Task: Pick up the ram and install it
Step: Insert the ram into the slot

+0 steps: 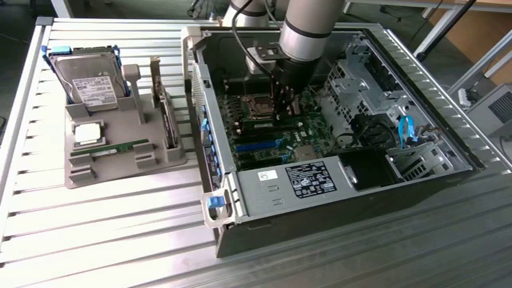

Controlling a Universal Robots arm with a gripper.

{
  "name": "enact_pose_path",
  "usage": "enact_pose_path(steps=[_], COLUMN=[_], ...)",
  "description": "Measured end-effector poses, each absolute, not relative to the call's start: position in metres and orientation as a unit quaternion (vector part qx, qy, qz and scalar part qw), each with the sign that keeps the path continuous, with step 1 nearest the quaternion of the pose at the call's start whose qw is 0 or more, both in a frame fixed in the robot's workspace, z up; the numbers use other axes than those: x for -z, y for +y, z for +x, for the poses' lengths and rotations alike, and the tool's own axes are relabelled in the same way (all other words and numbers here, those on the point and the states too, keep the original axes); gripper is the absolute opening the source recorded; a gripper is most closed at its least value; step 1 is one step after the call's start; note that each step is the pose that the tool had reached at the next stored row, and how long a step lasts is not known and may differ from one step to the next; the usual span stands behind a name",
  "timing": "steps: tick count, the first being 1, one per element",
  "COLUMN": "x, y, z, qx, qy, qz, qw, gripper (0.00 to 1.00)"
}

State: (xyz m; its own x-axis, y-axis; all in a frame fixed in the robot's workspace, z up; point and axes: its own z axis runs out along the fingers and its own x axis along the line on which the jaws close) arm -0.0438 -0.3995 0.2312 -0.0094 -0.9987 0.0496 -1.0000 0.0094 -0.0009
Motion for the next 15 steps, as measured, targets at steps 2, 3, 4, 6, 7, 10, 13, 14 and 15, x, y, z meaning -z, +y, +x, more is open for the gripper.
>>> enact_pose_path(steps=[2,3,4,6,7,10,13,14,15], x=[-0.2305,-0.2305,-0.2305,-0.2306,-0.2306,-0.2297,-0.2289,-0.2288,-0.2288], y=[-0.3995,-0.3995,-0.3995,-0.3995,-0.3996,-0.4002,-0.4001,-0.4001,-0.4001], z=[-0.0429,-0.0413,-0.0413,-0.0412,-0.0413,-0.0416,-0.0416,-0.0416,-0.0416], qx=[-0.018,-0.018,-0.018,-0.018,-0.018,-0.018,-0.018,-0.018,-0.018], qy=[-0.710,-0.710,-0.710,-0.701,-0.700,-0.700,-0.700,-0.700,-0.700], qz=[0.704,0.704,0.704,0.712,0.714,0.714,0.714,0.714,0.714], qw=[0.017,0.017,0.017,0.017,0.017,0.017,0.017,0.017,0.017], gripper=[0.12,0.12,0.12,0.12,0.12,0.12,0.12,0.13,0.20])
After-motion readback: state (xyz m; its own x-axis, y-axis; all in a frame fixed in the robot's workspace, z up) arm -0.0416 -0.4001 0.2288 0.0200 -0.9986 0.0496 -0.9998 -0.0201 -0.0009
